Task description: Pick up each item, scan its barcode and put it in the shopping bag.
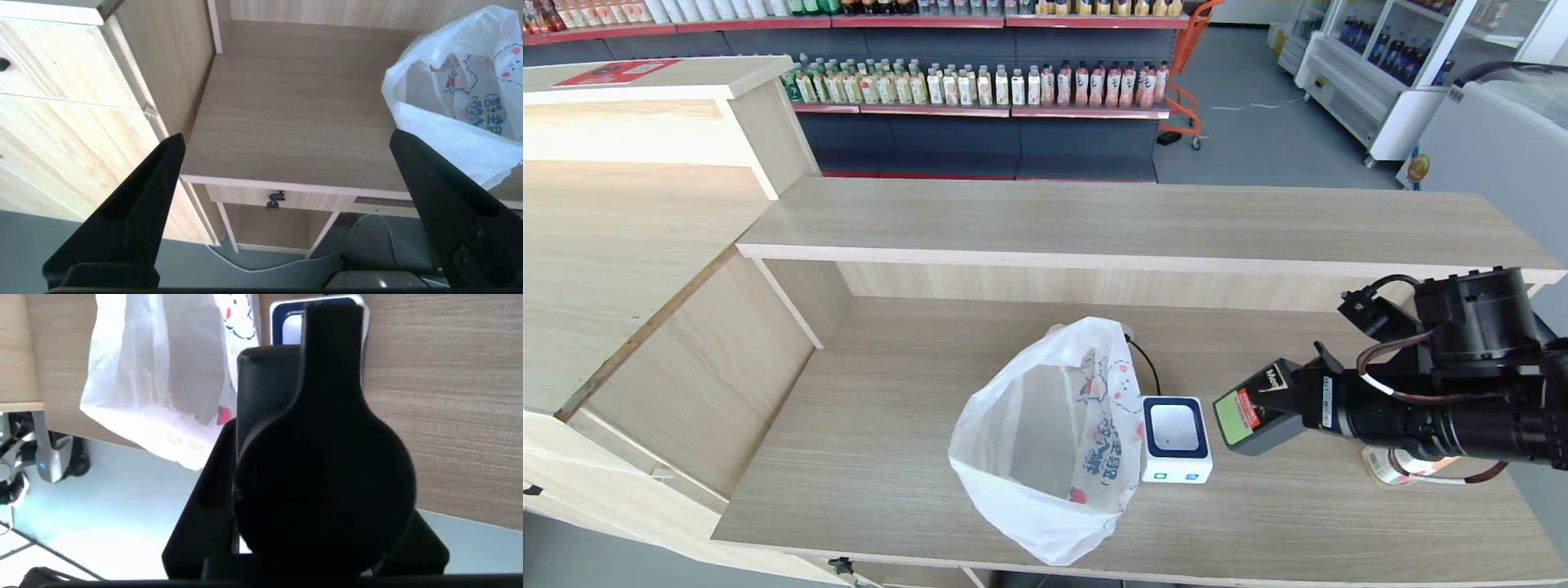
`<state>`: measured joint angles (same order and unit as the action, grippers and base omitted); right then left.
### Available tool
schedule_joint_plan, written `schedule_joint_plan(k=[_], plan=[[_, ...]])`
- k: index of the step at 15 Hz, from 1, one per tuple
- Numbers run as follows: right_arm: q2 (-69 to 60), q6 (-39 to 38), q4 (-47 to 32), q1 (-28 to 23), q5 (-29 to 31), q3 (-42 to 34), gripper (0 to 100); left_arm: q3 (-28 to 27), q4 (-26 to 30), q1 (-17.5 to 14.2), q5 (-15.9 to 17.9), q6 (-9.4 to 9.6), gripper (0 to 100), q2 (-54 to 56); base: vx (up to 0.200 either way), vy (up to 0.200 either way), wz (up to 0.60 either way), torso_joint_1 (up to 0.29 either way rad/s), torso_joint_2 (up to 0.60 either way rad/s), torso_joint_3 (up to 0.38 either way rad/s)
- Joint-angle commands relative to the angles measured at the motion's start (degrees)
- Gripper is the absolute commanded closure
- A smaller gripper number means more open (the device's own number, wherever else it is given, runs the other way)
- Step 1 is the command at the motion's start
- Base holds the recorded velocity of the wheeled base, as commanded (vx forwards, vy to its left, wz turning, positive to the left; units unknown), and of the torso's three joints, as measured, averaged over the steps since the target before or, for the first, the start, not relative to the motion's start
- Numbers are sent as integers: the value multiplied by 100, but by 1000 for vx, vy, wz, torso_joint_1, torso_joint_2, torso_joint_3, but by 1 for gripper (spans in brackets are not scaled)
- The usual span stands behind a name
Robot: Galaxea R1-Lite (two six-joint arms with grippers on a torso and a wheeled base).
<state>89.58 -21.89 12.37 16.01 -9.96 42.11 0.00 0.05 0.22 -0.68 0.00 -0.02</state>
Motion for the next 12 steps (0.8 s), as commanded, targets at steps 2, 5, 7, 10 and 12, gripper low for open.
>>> schedule_joint_plan(k=[2,5,7,10,12], plan=[[1009,317,90,25,249,351,100,0,-5,-4,-2,9,0,2,0,0,0,0,0,0],[1387,449,459,78,258,333,100,0,-5,-4,-2,9,0,2,0,0,0,0,0,0],[1510,449,520,175,258,325,100,0,-5,-4,-2,9,0,2,0,0,0,0,0,0],[1660,440,556,324,266,368,100,0,-5,-4,-2,18,0,2,0,0,0,0,0,0],[1765,440,767,368,266,360,100,0,-5,-4,-2,18,0,2,0,0,0,0,0,0]])
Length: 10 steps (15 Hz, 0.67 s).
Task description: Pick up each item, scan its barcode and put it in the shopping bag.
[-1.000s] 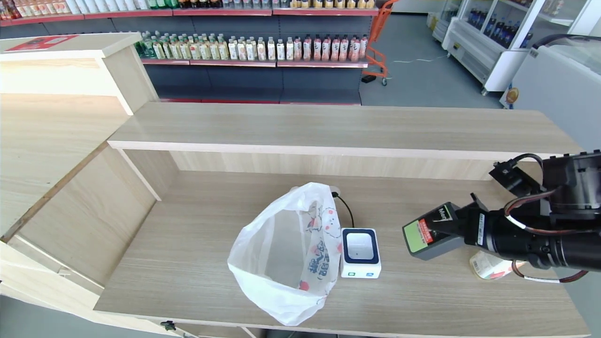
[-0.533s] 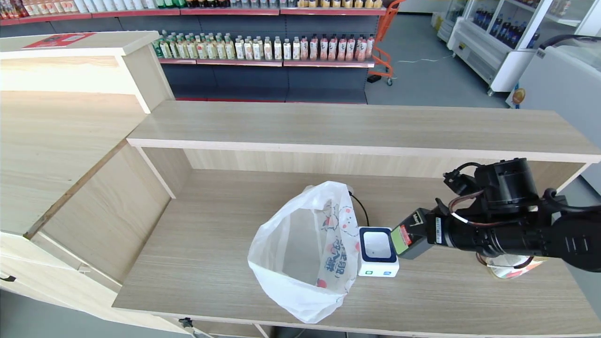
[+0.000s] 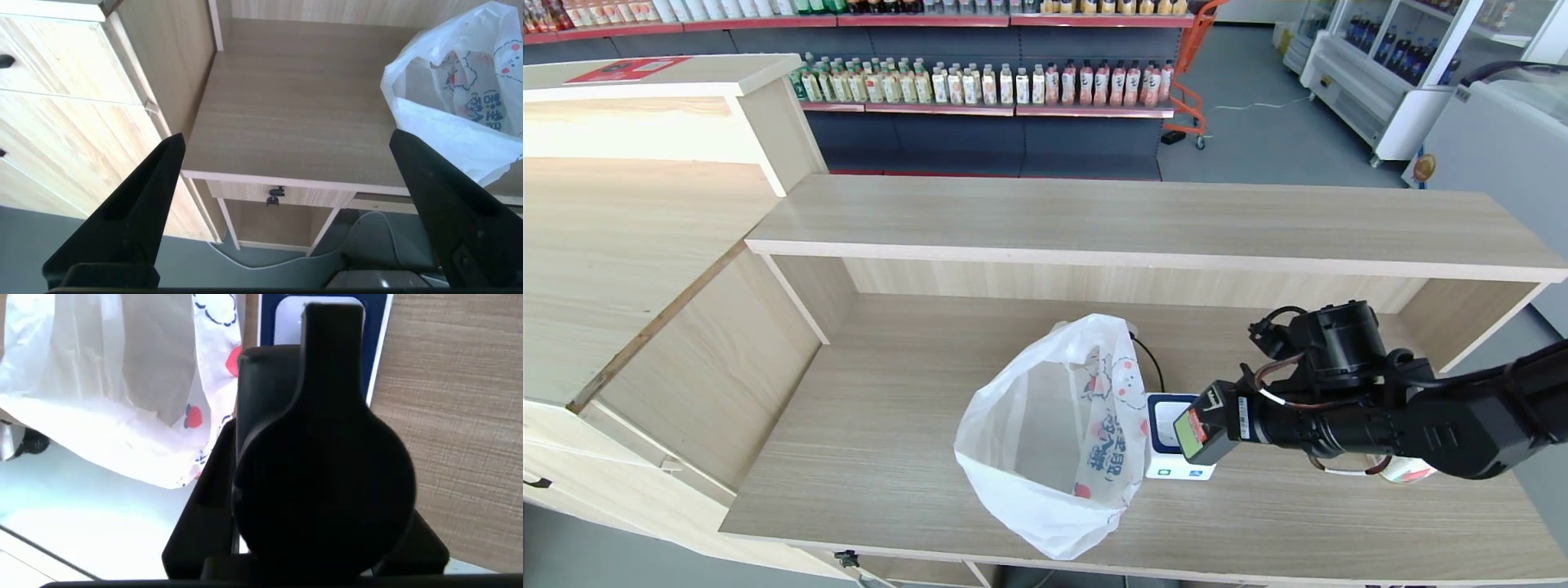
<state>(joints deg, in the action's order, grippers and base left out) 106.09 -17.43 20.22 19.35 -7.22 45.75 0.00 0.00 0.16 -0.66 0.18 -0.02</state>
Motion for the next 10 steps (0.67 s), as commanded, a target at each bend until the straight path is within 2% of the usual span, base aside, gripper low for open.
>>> schedule_joint_plan(k=[1,3,10], plan=[[254,12,245,34,54,-22,100,0,0,2,-4,-1,0,2,0,0,0,0,0,0],[438,196,421,34,300,4,100,0,0,2,-4,-1,0,2,0,0,0,0,0,0],[755,319,667,175,291,294,100,0,0,2,-4,-1,0,2,0,0,0,0,0,0]])
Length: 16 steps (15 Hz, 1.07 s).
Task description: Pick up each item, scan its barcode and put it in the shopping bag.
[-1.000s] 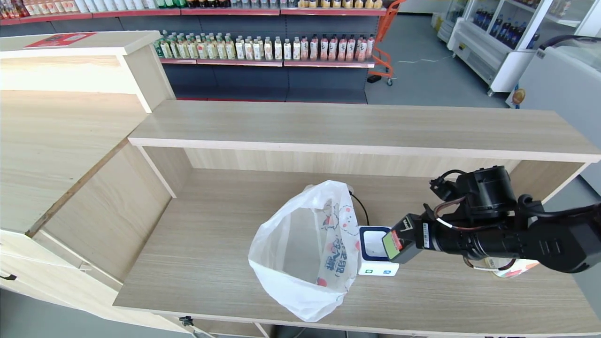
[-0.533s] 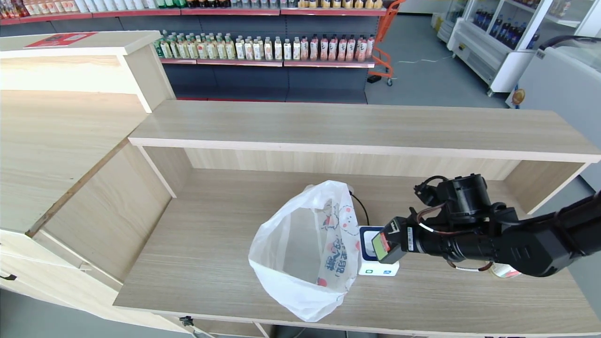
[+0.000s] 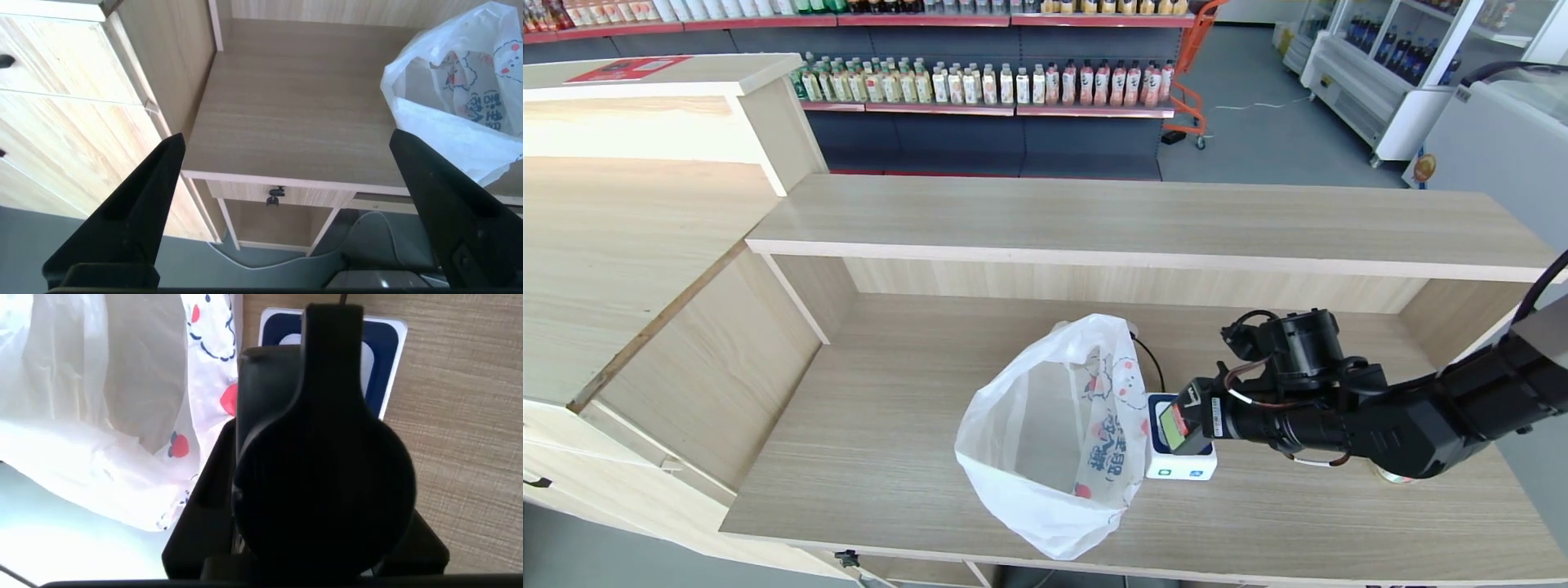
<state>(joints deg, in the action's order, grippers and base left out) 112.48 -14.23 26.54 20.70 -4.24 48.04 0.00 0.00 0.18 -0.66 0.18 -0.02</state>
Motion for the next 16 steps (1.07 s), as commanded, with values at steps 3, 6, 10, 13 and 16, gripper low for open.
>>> schedule_joint_plan(k=[3,6,10,13,16], plan=[[292,-10,176,127,-6,118,100,0,0,-1,-4,-1,0,2,0,0,0,0,0,0],[485,-10,352,154,11,126,100,0,0,-1,-4,-1,0,2,0,0,0,0,0,0],[626,-10,580,154,11,118,100,0,0,-1,-4,8,0,2,0,0,0,0,0,0],[670,-28,589,145,11,118,100,0,0,-1,-4,-1,0,2,0,0,0,0,0,0],[-86,-291,580,162,-15,188,100,0,0,-1,-4,8,0,2,0,0,0,0,0,0]])
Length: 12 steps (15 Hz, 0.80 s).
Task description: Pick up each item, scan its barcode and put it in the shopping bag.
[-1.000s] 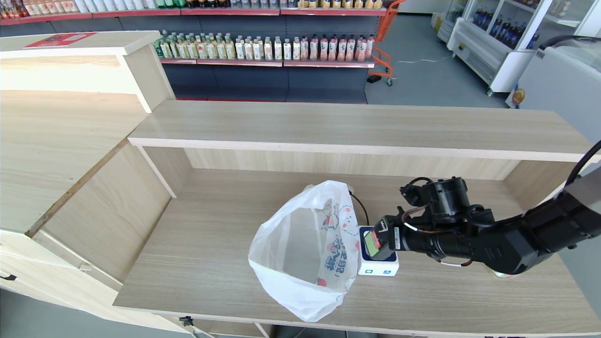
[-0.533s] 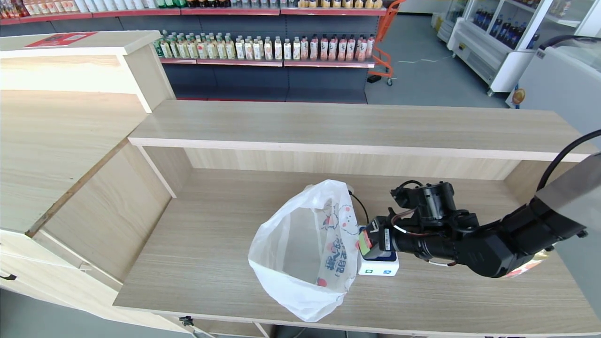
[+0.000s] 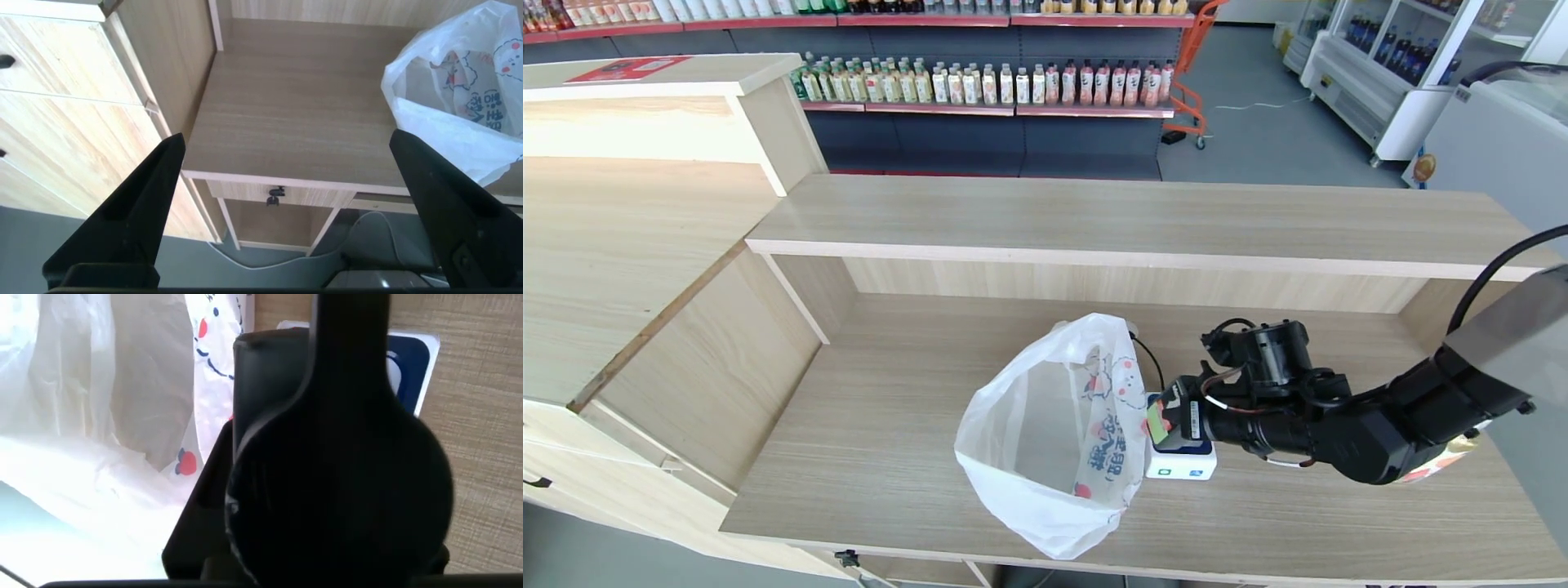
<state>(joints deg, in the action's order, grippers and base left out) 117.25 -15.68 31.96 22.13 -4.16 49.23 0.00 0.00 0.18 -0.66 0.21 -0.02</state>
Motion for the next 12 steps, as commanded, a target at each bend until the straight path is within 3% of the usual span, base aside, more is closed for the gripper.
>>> schedule_joint_plan(k=[1,5,9,12], plan=[[-1029,-164,3,20,-33,70,100,0,0,-1,-4,6,0,2,0,0,0,0,0,0],[-2830,91,-902,11,-50,-361,100,0,0,-1,-4,14,0,2,0,0,0,0,0,0],[-3428,91,-1544,-42,-50,-475,100,0,0,-1,-4,6,0,2,0,0,0,0,0,0],[-3507,74,-1808,-42,-68,-467,100,0,0,-1,-4,-3,0,2,0,200,0,-4,-1,-1]])
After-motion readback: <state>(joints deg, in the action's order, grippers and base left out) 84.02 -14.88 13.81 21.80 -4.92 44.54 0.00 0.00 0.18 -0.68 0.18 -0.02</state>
